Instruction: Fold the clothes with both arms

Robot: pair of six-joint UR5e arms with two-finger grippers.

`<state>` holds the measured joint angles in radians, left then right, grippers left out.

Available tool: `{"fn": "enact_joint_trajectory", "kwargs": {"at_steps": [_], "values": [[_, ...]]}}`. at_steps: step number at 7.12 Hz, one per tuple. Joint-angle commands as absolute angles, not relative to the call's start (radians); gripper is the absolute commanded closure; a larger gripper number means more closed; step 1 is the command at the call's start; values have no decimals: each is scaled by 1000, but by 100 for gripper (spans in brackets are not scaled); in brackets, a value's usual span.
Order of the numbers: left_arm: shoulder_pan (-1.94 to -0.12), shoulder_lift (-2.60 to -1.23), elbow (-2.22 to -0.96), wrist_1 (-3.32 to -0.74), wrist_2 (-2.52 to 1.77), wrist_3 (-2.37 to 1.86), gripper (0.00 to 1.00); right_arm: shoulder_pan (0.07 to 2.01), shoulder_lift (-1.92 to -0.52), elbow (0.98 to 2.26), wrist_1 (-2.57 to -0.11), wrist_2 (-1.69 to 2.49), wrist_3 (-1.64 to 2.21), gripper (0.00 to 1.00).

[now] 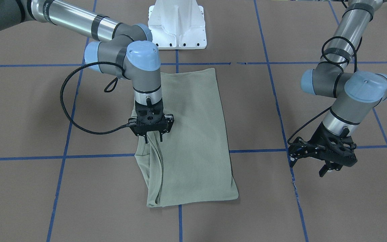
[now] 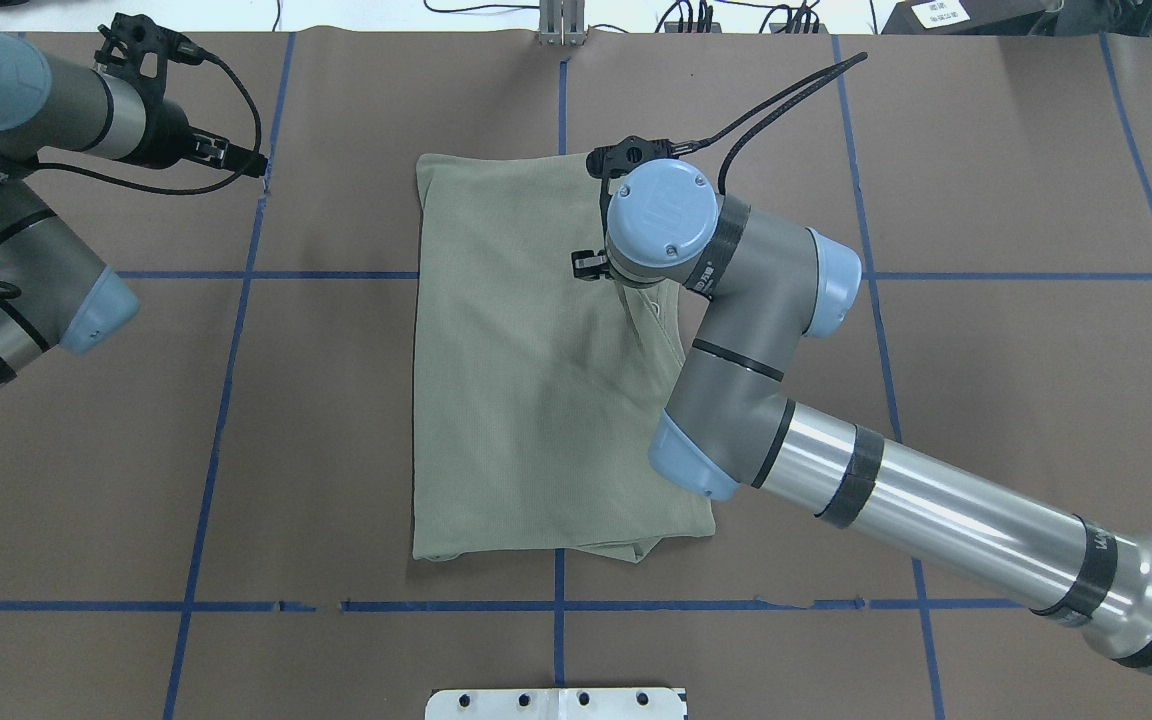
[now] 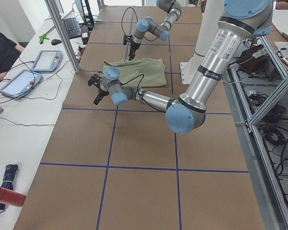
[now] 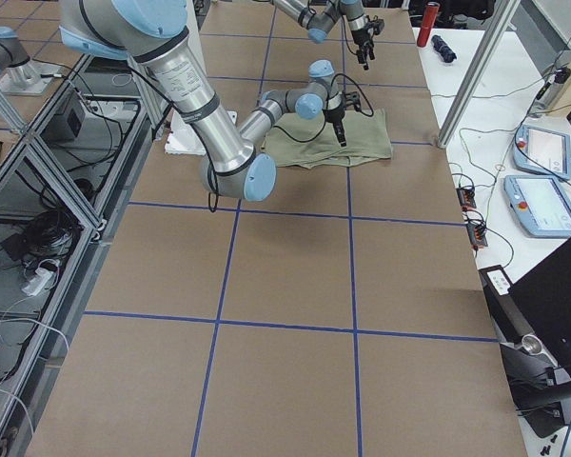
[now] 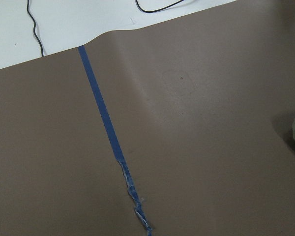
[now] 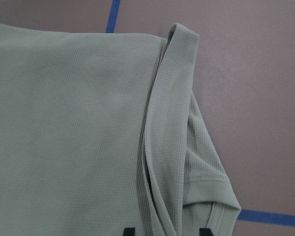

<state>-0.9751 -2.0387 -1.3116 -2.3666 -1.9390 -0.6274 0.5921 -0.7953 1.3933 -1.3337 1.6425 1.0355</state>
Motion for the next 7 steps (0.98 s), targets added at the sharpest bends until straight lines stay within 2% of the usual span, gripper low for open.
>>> {"fn": "enact_joint_trajectory", "kwargs": {"at_steps": [1, 3, 4, 5, 6, 7], "values": [[-974, -2039, -1312, -2367, -1939, -627, 0, 604, -790, 1283, -1156, 1687, 1028, 53], [-974, -2037, -1313, -2367, -1939, -627, 0, 603, -792, 1266, -1147, 1687, 1026, 53], [-974, -2031, -1315, -2367, -1939, -627, 0, 603, -792, 1264, -1149, 1686, 1025, 59], [-973, -2025, -1318, -2367, -1939, -627, 0, 603, -793, 1264, -1150, 1684, 1020, 89], [-973, -2023, -1319, -2367, -1939, -627, 0, 604, -796, 1266, -1164, 1684, 1019, 100], [-973, -2023, -1319, -2367, -1939, -627, 0, 610, -801, 1269, -1166, 1686, 1017, 100]]}}
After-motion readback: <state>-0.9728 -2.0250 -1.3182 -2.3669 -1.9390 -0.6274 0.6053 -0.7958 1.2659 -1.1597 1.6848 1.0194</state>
